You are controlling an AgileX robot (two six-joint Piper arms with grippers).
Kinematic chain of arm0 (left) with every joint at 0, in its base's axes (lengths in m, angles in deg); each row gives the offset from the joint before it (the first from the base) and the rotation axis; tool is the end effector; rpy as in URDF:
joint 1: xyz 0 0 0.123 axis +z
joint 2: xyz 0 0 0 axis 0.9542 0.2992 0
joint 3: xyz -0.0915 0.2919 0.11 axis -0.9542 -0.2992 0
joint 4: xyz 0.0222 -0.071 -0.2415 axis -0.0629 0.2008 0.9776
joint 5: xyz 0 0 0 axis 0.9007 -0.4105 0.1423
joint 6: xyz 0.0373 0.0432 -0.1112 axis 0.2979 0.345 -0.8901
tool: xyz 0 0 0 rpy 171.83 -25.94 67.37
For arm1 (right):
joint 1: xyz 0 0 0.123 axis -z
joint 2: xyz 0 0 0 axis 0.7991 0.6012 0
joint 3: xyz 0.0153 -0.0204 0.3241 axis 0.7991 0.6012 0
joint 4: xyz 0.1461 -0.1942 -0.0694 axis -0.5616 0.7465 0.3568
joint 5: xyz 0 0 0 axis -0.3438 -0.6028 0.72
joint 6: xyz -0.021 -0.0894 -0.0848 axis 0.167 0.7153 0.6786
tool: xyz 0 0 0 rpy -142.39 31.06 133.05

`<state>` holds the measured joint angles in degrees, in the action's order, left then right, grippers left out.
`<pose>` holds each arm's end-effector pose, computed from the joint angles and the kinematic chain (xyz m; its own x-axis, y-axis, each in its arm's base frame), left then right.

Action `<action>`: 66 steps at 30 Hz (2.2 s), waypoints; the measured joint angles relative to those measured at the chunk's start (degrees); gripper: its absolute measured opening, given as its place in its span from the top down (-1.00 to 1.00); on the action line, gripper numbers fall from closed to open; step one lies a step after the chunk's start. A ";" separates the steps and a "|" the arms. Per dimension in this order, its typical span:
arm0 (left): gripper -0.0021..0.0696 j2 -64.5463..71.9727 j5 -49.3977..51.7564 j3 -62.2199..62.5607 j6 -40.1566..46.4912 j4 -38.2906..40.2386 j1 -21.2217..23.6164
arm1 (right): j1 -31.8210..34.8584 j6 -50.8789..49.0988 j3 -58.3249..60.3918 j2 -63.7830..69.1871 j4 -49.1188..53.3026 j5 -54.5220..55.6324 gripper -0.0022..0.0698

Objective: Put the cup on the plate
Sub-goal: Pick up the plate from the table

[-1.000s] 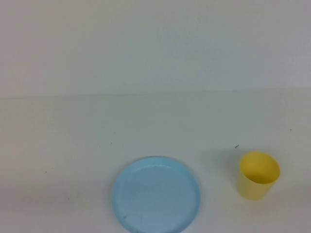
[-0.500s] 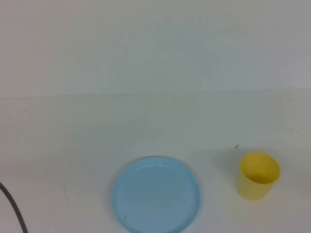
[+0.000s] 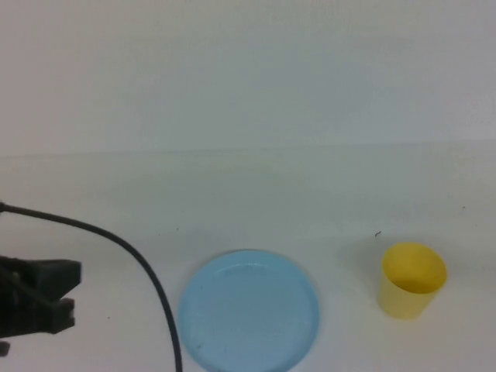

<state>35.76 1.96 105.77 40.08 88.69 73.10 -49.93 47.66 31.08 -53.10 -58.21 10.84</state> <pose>0.1607 -0.0528 0.3131 -0.5646 0.0300 -0.8248 0.3675 0.9040 -0.2187 0.1101 0.0039 0.2936 -0.5621 -0.1108 -0.8197 -0.0919 0.9932 -0.0712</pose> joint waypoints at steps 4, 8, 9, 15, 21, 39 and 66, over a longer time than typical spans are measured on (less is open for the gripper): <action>0.26 6.66 1.83 0.00 14.34 16.16 0.00 | -0.47 5.24 -0.37 4.57 -7.84 -2.35 0.95; -0.12 13.31 5.40 0.00 24.72 26.20 0.00 | -0.60 8.50 -0.37 8.11 -12.83 -5.14 0.95; -0.12 14.83 6.10 0.00 26.01 27.77 0.00 | -0.60 8.62 -0.37 8.76 -13.41 -5.18 0.95; -0.12 20.99 7.34 1.97 26.79 26.52 -1.52 | -0.60 9.10 -0.37 9.43 -13.70 -5.05 0.95; -0.08 24.91 -4.17 8.27 19.92 14.96 -10.60 | -0.60 9.10 -0.37 9.43 -13.78 -5.05 0.94; -0.04 46.82 -5.00 18.84 -3.64 -11.64 -18.13 | -0.60 9.73 -0.37 9.43 -16.71 -13.92 -0.04; 0.59 57.37 -9.32 20.95 -3.42 -9.88 -18.23 | -0.60 9.73 -0.41 9.43 -17.07 -12.55 -0.05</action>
<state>93.13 -7.35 126.72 36.66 78.80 54.87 -50.53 57.40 30.67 -43.67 -75.28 -1.70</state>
